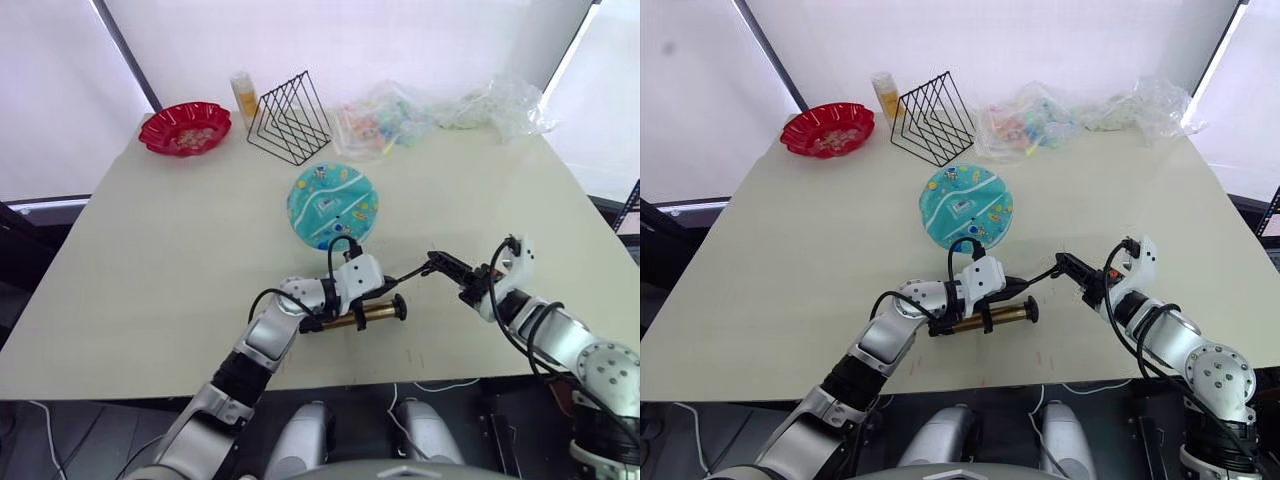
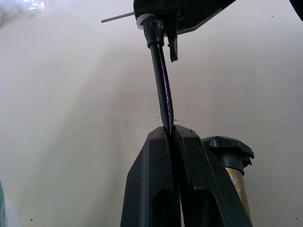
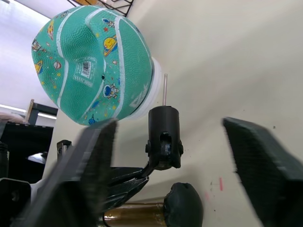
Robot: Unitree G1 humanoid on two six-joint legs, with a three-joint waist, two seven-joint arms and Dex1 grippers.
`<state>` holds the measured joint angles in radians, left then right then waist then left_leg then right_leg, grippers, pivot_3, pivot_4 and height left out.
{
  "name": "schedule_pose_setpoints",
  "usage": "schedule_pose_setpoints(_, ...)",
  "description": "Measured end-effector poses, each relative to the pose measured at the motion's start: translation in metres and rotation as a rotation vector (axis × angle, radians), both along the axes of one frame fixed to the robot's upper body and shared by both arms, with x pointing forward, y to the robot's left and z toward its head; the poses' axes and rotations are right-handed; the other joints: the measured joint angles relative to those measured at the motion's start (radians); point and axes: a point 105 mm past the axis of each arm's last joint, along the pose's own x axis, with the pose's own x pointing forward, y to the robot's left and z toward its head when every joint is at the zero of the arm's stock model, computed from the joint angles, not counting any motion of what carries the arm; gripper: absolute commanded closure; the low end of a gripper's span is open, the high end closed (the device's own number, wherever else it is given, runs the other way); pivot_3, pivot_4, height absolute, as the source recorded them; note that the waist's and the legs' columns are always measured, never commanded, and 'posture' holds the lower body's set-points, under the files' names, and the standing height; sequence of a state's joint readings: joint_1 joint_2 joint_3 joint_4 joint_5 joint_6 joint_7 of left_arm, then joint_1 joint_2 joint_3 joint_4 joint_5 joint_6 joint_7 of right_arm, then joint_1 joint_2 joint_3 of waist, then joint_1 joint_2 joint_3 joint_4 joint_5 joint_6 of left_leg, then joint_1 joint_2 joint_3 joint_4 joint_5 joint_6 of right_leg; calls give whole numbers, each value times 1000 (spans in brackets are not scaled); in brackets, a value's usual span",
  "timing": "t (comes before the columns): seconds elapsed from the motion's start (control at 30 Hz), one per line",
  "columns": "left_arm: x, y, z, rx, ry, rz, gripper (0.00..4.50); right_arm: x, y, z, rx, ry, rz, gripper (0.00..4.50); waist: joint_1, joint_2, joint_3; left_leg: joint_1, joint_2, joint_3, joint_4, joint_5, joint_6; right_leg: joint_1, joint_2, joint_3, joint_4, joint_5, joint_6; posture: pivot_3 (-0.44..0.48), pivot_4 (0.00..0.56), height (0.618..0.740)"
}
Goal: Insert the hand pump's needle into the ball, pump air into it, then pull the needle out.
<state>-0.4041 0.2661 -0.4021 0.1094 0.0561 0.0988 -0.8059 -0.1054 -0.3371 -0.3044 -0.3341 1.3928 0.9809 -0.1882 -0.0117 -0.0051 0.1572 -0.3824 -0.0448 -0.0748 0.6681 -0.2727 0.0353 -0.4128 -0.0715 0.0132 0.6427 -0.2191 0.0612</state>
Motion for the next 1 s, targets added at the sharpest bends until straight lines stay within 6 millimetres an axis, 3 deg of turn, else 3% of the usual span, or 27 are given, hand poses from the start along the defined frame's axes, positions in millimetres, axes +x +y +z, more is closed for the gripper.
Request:
schedule_pose_setpoints(0.03, 0, 0, 0, 0, 0, -1, 4500, 0, 0, -1, -5, 3, 4, 2843, 0, 0, 0, 0, 0, 0, 0, 0, 0, 0, 0, 0, 0, 0, 0, 0, 150, 740)
schedule_pose_setpoints(0.07, 0, 0, 0, 0, 0, -1, 4500, -1, 0, -1, -7, 4, 4, 3052, 0, 0, 0, 0, 0, 0, 0, 0, 0, 0, 0, 0, 0, 0, 0, 0, 150, 740)
schedule_pose_setpoints(0.13, 0, 0, 0, 1, 1, -3, 4500, -2, -1, -2, -20, 10, 7, 4109, 0, 0, 0, 0, 0, 0, 0, 0, 0, 0, 0, 0, 0, 0, 0, 0, 150, 740)
schedule_pose_setpoints(0.67, -3, 0, -4, -8, 29, 0, 4500, -3, 2, -1, -30, -14, 42, 4184, 0, 0, 0, 0, 0, 0, 0, 0, 0, 0, 0, 0, 0, 0, 0, 0, 150, 740)
schedule_pose_setpoints(0.7, -3, 0, -4, -14, 43, 5, 3775, -2, 2, 0, -36, -27, 47, 4184, 0, 0, 0, 0, 0, 0, 0, 0, 0, 0, 0, 0, 0, 0, 0, 0, 150, 740)
schedule_pose_setpoints(0.8, -2, 1, -3, -25, 59, 17, 2894, -3, 4, 5, -98, -81, 88, 4184, 0, 0, 0, 0, 0, 0, 0, 0, 0, 0, 0, 0, 0, 0, 0, 0, 150, 740)
schedule_pose_setpoints(0.97, 1, 11, 11, -76, 41, 44, 198, -6, 8, 12, -234, -188, 171, 4184, -1, 0, 0, 0, 0, 0, 0, 0, 0, 0, 0, 0, 0, 0, 0, 0, 150, 740)
schedule_pose_setpoints(1.0, 1, 12, 13, -82, 36, 46, 82, -6, 8, 14, -243, -203, 175, 4184, -1, 0, 0, 0, 0, 0, 0, 0, 0, 0, 0, 0, 0, 0, 0, 0, 150, 740)
